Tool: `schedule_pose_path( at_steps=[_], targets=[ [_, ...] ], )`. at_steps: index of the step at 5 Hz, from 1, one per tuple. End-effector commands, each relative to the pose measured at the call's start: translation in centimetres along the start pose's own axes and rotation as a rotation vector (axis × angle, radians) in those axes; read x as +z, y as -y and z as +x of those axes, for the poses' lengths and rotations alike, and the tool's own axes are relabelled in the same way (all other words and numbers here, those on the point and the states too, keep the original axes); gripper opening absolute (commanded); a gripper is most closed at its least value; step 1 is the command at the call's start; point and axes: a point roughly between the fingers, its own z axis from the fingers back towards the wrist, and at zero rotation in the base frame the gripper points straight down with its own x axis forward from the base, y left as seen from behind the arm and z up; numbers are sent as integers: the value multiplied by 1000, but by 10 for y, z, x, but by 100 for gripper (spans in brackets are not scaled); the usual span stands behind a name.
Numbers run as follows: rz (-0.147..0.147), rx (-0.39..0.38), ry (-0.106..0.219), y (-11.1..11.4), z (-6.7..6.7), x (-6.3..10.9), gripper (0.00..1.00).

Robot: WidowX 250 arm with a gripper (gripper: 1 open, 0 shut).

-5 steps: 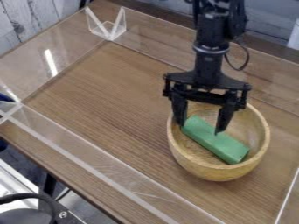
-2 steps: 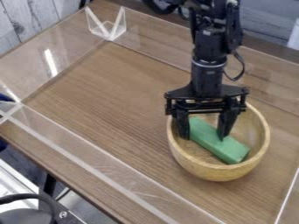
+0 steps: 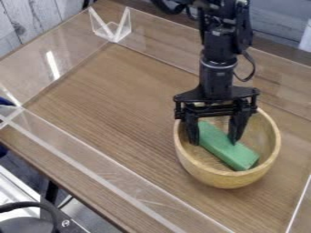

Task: Remove the green block from inside the brown bowl and put it on the table

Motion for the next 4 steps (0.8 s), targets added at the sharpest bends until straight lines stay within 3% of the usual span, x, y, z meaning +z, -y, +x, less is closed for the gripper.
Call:
schedule_pose_path(
  at_steps=[1, 4],
  targets=[
    [-1, 0, 7, 4, 2, -9, 100],
    [7, -3, 5, 11, 3, -22, 100]
  ],
)
